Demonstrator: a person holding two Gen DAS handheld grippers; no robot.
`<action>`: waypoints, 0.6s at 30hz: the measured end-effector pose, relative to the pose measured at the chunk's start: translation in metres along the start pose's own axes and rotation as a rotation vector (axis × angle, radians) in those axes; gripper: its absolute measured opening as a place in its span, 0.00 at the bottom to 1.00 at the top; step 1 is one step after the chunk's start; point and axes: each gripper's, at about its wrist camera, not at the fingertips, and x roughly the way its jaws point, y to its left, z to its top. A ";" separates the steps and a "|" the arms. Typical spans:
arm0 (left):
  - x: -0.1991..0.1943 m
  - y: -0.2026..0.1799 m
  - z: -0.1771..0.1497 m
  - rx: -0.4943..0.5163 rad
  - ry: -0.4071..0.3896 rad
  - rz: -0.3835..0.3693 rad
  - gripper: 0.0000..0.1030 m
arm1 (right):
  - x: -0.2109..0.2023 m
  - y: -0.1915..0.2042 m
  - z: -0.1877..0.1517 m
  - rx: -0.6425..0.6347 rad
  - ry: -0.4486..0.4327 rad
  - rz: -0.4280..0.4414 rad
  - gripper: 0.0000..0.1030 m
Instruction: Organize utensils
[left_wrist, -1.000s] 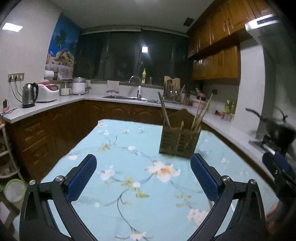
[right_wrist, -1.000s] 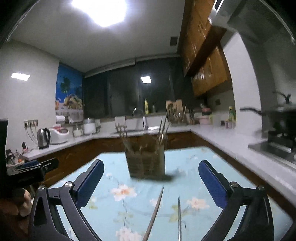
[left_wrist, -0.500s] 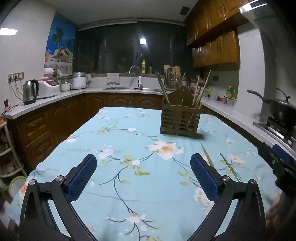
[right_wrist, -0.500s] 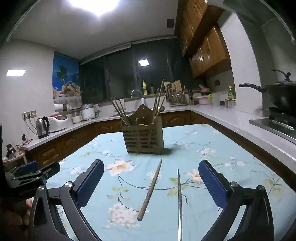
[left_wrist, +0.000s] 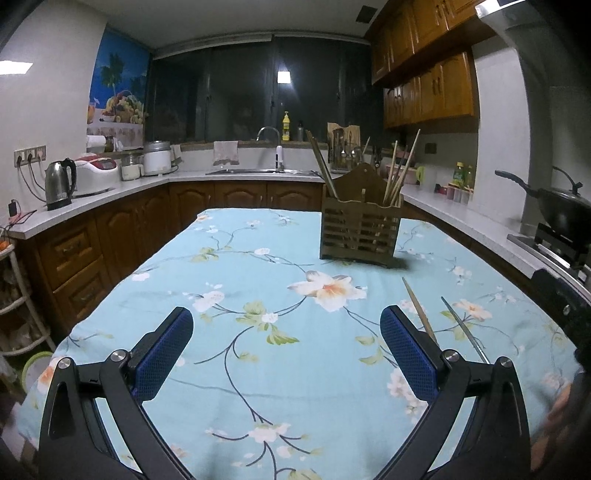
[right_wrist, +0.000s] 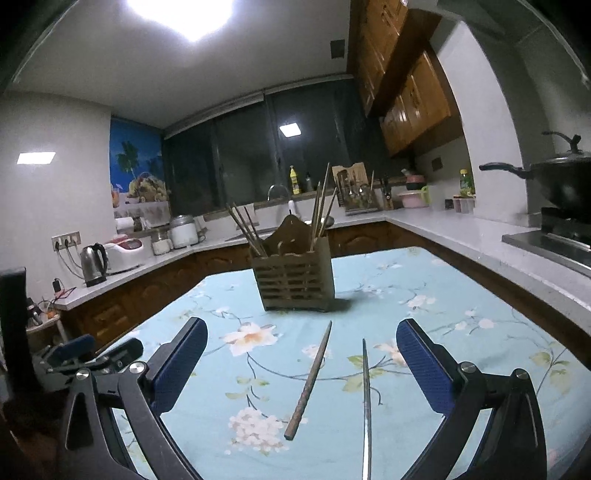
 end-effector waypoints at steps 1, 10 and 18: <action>0.000 0.000 -0.001 0.000 -0.002 0.001 1.00 | 0.001 0.000 0.000 0.001 0.004 -0.005 1.00; -0.001 0.004 -0.001 -0.004 -0.004 0.024 1.00 | 0.000 0.002 0.000 -0.001 0.009 0.006 1.00; -0.012 -0.003 -0.002 0.057 -0.031 0.017 1.00 | 0.000 0.002 0.000 -0.001 0.013 0.008 1.00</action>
